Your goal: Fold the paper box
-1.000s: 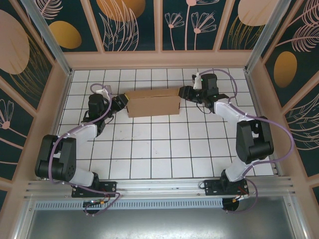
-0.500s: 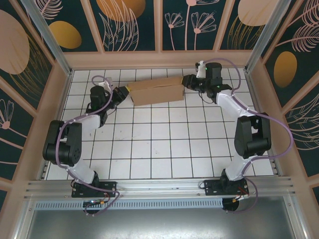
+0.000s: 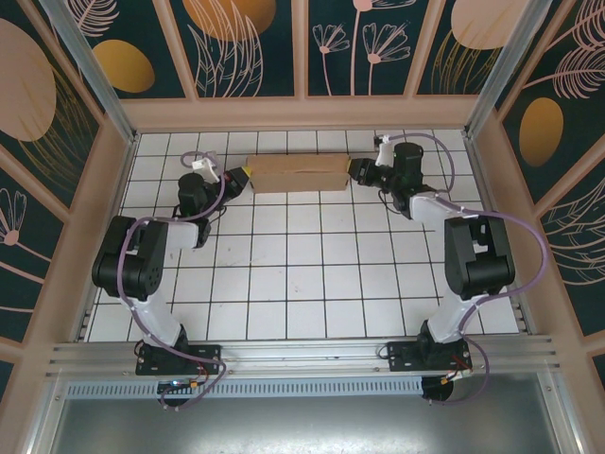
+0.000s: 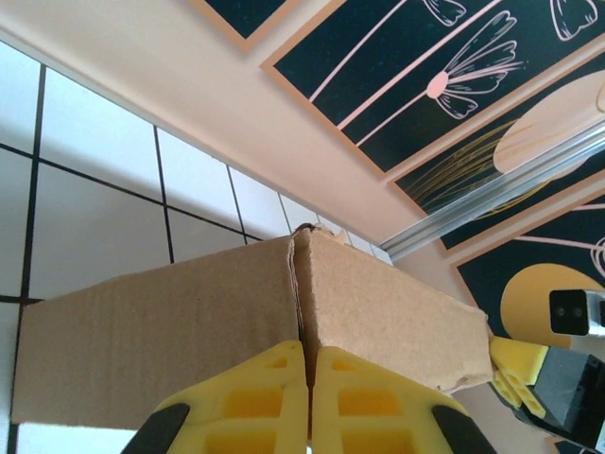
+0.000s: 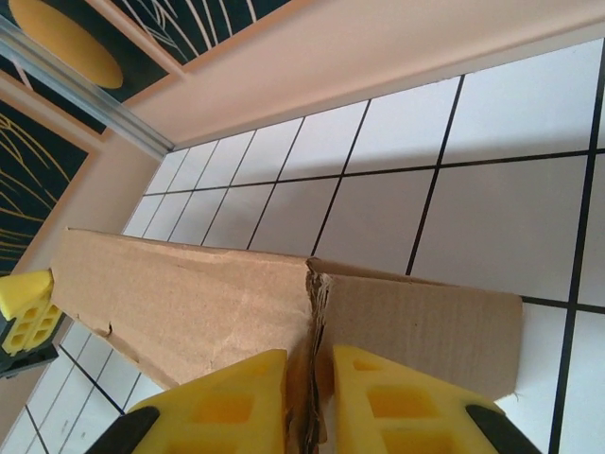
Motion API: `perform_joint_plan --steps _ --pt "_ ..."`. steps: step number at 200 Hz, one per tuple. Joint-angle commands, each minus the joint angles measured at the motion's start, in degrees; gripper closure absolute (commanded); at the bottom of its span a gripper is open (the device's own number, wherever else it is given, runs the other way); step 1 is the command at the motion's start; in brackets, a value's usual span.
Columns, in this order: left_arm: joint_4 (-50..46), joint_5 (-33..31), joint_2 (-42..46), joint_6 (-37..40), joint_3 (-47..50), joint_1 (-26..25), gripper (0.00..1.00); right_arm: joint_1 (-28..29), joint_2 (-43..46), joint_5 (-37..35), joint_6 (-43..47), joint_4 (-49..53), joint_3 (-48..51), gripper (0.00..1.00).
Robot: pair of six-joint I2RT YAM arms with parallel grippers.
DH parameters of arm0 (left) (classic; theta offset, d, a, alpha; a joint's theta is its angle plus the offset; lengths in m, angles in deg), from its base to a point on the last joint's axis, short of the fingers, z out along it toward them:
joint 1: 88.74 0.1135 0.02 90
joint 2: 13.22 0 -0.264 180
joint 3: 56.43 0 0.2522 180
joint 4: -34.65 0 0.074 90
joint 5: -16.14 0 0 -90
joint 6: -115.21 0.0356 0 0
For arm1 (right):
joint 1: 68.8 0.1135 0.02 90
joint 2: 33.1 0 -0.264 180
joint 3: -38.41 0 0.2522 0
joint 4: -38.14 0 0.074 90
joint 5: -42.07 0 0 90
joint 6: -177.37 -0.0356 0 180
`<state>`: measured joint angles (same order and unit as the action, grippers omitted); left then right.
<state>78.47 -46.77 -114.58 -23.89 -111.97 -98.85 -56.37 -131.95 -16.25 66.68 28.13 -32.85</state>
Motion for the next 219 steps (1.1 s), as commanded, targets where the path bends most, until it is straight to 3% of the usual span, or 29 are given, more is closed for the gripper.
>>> perform_joint_plan --steps 1,25,71,111,138,177,219 --pt "-1.2 -1.5 2.8 4.0 4.1 -2.1 0.93 3.0 2.9 -2.2 2.2 -3.5 6.7 0.81" --pt "-2.9 -4.5 6.7 4.0 8.4 -3.5 0.88 4.3 7.6 -6.6 0.9 -8.4 14.3 0.77" --pt "-10.7 -8.2 11.8 2.0 13.4 -3.8 0.62 4.5 14.7 -12.7 -0.9 -12.1 25.1 0.49" --pt "-15.3 -10.2 13.1 3.3 10.8 -3.8 0.53 2.1 13.2 -11.1 -3.0 -9.6 23.2 0.45" --pt "-16.4 -9.6 8.1 3.9 6.2 -3.9 0.55 2.3 8.0 -12.2 -4.2 0.3 15.9 0.46" --pt "-15.0 -5.7 -2.3 2.5 0.8 -3.8 0.65 3.3 0.4 -11.8 -4.8 7.5 8.6 0.57" --pt "-13.4 -3.0 -7.5 1.4 -1.4 -3.8 0.77 3.4 -8.3 -11.5 -4.7 14.5 -0.9 0.70"
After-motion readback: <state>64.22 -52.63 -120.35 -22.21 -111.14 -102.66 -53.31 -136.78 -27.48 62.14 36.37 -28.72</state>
